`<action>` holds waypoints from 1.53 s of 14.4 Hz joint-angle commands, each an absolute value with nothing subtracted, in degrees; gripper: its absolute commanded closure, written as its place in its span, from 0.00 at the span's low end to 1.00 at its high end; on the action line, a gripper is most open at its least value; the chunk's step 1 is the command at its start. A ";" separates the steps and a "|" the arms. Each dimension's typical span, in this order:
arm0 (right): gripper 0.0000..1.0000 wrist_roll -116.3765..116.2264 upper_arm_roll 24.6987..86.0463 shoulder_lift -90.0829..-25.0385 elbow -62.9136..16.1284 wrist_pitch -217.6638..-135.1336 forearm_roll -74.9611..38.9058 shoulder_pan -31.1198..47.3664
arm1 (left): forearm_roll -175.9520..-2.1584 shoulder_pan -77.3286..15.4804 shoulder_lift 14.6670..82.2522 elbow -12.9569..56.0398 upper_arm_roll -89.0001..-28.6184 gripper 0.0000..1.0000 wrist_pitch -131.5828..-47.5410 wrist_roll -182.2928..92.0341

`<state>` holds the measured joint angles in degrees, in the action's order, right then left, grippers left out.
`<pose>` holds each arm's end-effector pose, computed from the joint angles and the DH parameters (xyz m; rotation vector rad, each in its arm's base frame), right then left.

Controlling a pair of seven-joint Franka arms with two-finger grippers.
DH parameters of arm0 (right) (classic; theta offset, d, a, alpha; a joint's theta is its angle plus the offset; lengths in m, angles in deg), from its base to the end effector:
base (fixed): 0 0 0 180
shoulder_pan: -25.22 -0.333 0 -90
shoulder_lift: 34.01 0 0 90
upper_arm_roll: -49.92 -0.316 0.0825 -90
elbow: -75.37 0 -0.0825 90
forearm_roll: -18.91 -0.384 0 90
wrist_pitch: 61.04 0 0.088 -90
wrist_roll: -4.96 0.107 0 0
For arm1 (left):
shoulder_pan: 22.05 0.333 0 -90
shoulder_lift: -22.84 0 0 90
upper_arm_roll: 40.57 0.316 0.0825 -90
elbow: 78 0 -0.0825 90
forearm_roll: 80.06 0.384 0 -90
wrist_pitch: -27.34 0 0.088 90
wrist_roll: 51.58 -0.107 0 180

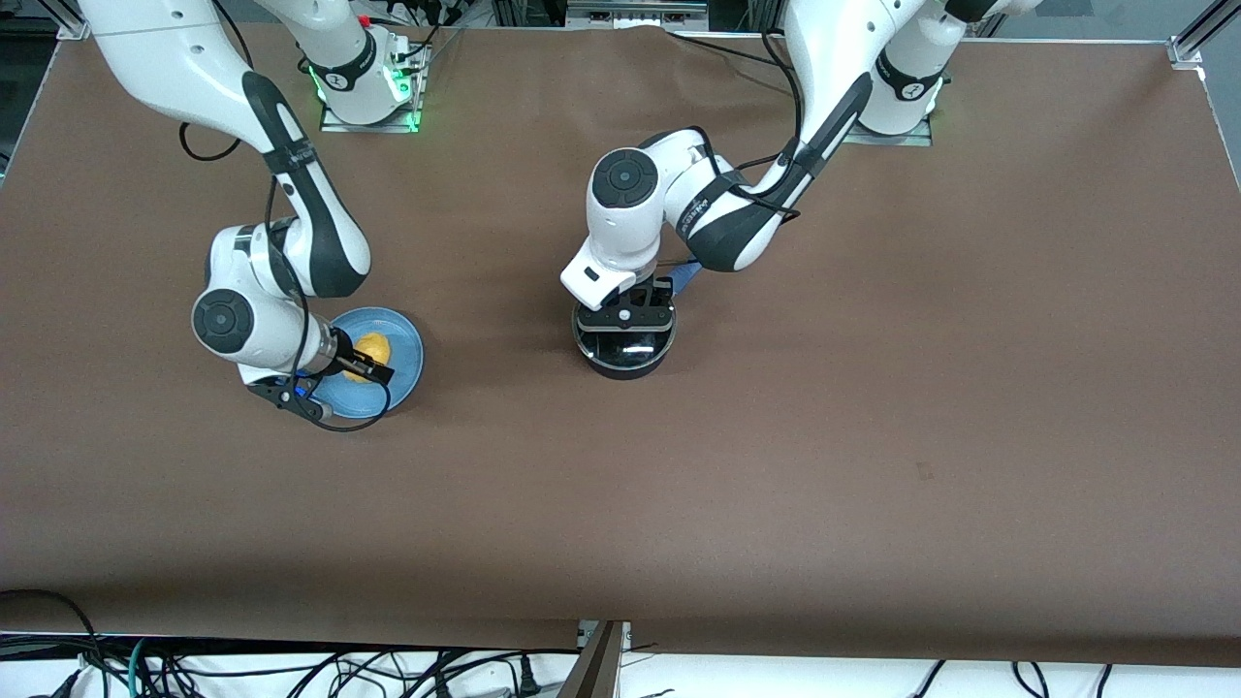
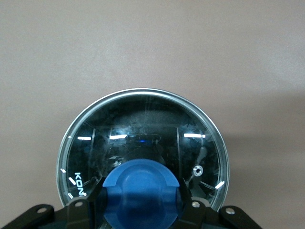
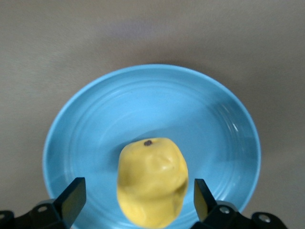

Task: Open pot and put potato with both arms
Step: 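Set the lid aside with the left gripper while the right gripper carries the potato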

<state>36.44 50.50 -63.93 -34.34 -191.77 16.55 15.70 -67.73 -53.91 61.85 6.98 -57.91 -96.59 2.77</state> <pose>0.6035 0.0961 0.2073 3.0325 -0.6491 -0.2392 0.5028 -0.5112 0.2894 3.1105 0.0607 0.0222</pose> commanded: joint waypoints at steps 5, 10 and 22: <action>0.24 36.95 51.07 -64.95 -35.11 -192.35 21.19 14.76 | -67.23 -53.17 58.71 5.41 -57.53 0.56 -94.84 3.09; 0.67 36.69 50.89 -63.37 -33.89 -188.24 21.19 14.15 | -70.31 -44.14 52.47 7.95 -57.18 0.57 -91.67 -10.06; 0.67 58.71 43.68 -61.60 -12.10 -163.78 6.87 8.28 | -89.64 -26.64 47.97 27.45 -31.78 0.57 -101.75 -79.59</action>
<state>51.60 43.96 -59.18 -15.42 -164.64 9.41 11.24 -88.00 -27.60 49.59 21.94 -32.78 -96.60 -72.55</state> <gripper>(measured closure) 0.348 0.401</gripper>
